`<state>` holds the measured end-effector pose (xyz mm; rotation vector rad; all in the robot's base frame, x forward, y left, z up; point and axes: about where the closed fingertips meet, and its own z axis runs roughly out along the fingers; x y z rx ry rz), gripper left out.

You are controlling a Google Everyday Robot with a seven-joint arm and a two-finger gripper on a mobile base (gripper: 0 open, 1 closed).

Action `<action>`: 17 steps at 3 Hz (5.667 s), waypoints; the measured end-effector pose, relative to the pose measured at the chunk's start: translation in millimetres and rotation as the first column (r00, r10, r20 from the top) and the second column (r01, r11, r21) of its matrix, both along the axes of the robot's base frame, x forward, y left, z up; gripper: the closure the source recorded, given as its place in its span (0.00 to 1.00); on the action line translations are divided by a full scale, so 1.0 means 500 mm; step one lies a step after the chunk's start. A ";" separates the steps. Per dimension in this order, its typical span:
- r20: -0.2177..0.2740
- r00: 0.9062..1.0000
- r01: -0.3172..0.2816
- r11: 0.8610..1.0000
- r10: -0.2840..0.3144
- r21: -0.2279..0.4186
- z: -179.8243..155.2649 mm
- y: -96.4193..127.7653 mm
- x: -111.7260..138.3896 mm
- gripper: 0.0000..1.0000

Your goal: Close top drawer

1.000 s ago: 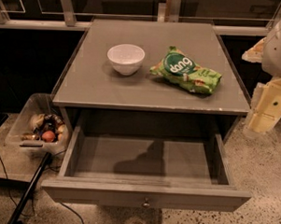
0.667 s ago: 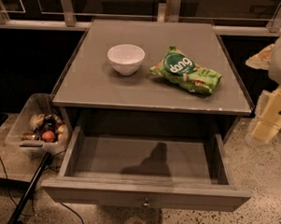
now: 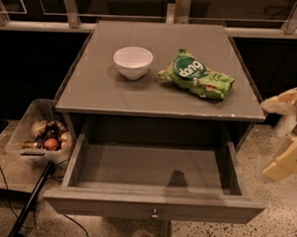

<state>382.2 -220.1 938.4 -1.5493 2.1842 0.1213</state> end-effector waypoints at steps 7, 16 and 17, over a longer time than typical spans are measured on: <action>0.015 0.994 0.107 0.986 -0.109 0.126 -0.333 0.072 -0.086 1.00; 0.022 0.995 0.097 0.988 -0.101 0.123 -0.636 0.144 -0.078 1.00; 0.027 0.994 0.099 0.988 -0.103 0.123 -0.637 0.146 -0.072 0.82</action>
Offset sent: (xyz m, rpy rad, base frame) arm -0.0337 0.0315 -0.1308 0.0851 -0.0002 0.0067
